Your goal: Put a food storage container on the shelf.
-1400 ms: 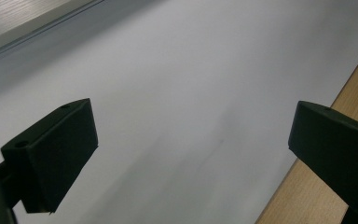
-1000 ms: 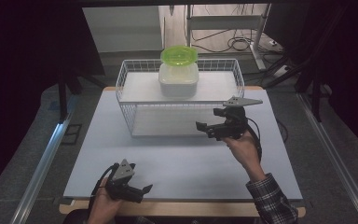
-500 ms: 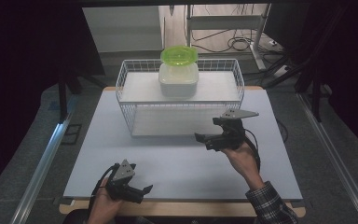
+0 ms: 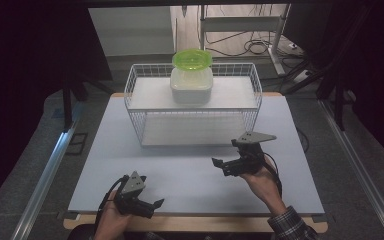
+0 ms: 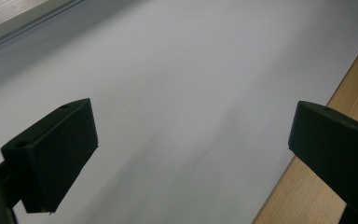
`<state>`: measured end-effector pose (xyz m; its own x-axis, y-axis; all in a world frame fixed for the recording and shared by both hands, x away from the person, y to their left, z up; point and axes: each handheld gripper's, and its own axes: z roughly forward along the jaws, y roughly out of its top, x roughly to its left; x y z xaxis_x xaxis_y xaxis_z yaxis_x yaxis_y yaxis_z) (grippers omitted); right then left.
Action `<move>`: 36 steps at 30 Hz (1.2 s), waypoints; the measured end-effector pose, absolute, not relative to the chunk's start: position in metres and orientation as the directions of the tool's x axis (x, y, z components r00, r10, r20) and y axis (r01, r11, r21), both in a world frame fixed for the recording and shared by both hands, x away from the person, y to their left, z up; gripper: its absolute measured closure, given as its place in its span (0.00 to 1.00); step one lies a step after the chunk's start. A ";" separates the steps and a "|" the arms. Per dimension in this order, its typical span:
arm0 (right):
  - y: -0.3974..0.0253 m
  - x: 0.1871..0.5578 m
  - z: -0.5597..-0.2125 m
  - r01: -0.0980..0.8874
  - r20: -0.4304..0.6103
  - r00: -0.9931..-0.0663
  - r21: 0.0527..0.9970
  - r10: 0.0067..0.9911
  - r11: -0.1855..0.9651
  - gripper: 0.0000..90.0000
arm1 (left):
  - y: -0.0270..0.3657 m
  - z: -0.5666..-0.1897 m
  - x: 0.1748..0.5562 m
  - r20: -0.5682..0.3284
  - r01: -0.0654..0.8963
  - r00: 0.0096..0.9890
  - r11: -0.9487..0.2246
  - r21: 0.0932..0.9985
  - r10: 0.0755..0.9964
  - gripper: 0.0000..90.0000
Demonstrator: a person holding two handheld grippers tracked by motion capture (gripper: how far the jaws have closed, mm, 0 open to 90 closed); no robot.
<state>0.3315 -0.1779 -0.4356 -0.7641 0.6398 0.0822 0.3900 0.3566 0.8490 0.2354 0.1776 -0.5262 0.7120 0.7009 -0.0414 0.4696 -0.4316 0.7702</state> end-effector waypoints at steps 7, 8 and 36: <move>-0.193 0.320 -0.448 0.400 0.099 -0.758 0.851 0.645 0.340 0.02 | 0.178 -0.527 0.236 -0.040 0.468 0.712 -0.430 0.772 0.701 0.01; -0.196 0.319 -0.450 0.402 0.100 -0.755 0.851 0.648 0.337 0.02 | 0.178 -0.527 0.236 -0.042 0.469 0.711 -0.430 0.771 0.702 0.01; -0.232 0.302 -0.494 0.455 0.066 -0.711 0.802 0.700 0.386 0.02 | 0.177 -0.530 0.237 -0.046 0.475 0.715 -0.436 0.764 0.697 0.01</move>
